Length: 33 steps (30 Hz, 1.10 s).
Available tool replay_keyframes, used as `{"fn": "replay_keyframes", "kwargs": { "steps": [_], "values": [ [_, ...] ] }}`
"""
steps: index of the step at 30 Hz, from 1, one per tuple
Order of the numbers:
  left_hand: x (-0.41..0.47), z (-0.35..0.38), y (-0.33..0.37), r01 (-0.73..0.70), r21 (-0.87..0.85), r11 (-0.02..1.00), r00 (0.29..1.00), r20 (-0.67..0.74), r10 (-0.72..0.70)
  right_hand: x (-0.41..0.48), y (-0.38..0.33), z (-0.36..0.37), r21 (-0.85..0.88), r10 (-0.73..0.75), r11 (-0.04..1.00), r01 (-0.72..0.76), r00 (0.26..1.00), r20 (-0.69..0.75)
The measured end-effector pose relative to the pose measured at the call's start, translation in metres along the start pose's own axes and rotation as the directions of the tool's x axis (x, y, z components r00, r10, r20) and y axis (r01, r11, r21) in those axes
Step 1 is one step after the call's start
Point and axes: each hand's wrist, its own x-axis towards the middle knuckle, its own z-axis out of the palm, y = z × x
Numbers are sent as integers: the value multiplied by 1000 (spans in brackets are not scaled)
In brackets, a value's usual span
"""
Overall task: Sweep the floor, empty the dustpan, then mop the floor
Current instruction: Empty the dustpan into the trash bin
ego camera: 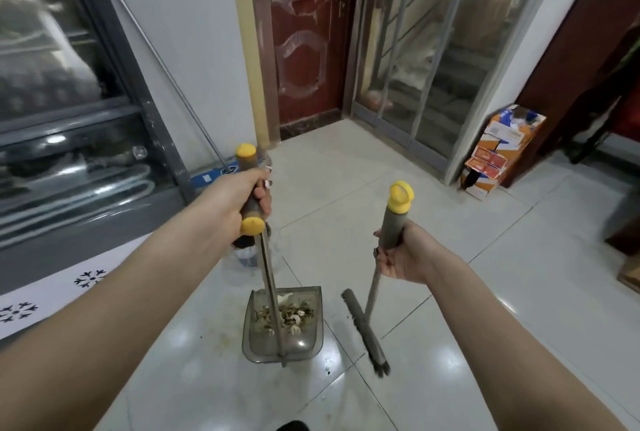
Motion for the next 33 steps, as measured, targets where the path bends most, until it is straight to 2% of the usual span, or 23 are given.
{"fn": "replay_keyframes", "kwargs": {
  "steps": [7,12,19,26,33],
  "values": [
    [51,39,23,-17,-101,995,1000,-24,15,51,-57,3,33,19,999,-21,996,83],
    [95,54,38,-31,-209,977,999,-43,23,101,-104,6,36,37,999,-40,996,79],
    [178,73,79,-8,-316,949,997,-73,-16,200,-182,34,-72,74,995,-67,993,93],
    [245,109,104,48,-378,925,992,-92,-89,280,-245,16,-156,134,981,-113,982,132],
    [290,134,119,-45,-483,875,977,-206,-63,351,-313,21,-260,179,956,-133,971,161]
  ]
}}
